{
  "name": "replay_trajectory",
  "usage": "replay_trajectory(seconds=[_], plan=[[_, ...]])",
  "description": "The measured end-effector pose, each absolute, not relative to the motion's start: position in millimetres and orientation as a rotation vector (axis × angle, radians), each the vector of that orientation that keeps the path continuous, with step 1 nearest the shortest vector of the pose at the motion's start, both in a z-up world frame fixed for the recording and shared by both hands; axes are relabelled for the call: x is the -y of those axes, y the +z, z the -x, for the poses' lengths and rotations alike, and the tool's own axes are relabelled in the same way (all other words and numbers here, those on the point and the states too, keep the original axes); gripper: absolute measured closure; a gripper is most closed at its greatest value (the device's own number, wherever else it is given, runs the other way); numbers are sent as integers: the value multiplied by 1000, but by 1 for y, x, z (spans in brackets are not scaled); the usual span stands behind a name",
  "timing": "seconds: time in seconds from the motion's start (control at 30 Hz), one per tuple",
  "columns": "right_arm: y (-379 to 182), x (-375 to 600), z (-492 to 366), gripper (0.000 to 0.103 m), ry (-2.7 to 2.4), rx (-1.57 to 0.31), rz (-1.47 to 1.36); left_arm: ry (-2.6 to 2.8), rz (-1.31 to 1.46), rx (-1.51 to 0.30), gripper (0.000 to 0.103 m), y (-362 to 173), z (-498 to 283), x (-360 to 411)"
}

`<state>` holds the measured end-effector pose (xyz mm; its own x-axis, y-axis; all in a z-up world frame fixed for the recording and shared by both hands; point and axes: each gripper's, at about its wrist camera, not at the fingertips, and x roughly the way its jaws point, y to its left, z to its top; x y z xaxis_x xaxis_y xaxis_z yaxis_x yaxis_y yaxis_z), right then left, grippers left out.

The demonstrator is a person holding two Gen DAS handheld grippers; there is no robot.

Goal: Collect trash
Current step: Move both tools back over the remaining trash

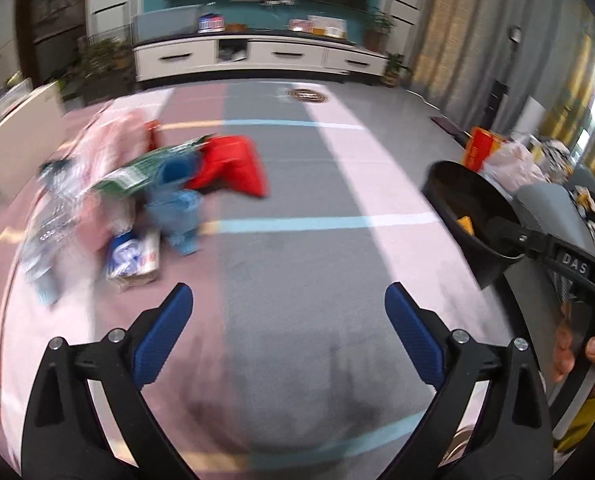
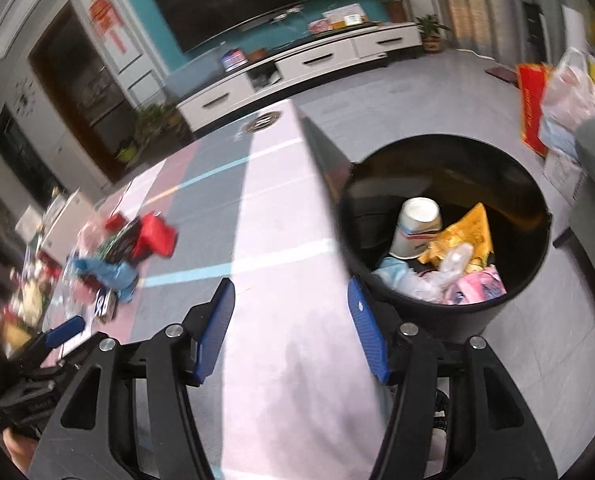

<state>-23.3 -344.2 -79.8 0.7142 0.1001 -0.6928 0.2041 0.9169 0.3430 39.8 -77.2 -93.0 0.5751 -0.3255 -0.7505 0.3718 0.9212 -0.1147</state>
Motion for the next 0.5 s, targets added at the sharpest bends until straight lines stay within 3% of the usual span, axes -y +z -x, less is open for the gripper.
replay_trajectory(seconds=[0.3,0.5], plan=[[-78,285,10,45,52,-839,-279,-96,84,-865,5,-91,-46,-45],[-84,234,-8,45,155,-876,-183,-25,150,-884,5,-103,-49,-84]])
